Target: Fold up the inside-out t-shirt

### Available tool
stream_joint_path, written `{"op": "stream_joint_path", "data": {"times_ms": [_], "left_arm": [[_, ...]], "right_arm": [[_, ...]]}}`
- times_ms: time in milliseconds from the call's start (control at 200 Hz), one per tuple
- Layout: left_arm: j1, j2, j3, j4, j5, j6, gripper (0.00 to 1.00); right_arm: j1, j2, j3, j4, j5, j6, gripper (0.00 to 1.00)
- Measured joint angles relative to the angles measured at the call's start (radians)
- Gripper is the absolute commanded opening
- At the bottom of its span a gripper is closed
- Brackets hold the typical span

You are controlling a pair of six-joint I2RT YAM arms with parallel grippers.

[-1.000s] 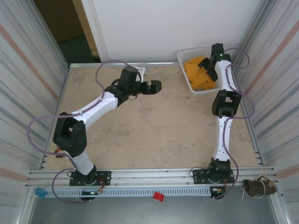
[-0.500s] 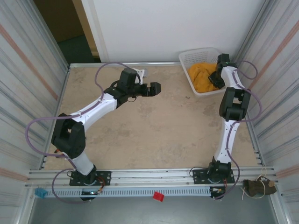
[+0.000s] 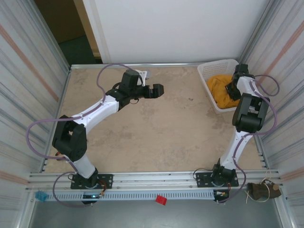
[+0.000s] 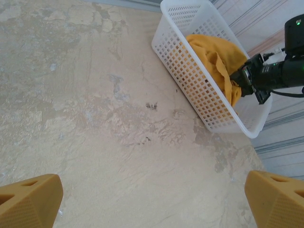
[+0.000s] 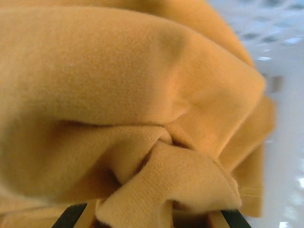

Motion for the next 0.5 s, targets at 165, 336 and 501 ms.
{"op": "stream_joint_path", "data": {"times_ms": [165, 336, 501], "left_arm": [[0.0, 0.0, -0.004, -0.001, 0.0, 0.0, 0.99], [0.007, -0.021, -0.027, -0.017, -0.005, 0.008, 0.99], [0.047, -0.063, -0.034, -0.032, -0.011, 0.019, 0.99]], "right_arm": [[0.054, 0.037, 0.105, 0.107, -0.203, -0.09, 0.0], [0.121, -0.014, 0.121, 0.232, -0.374, -0.173, 0.0], [0.169, -0.146, 0.215, 0.241, -0.464, -0.231, 0.0]]}}
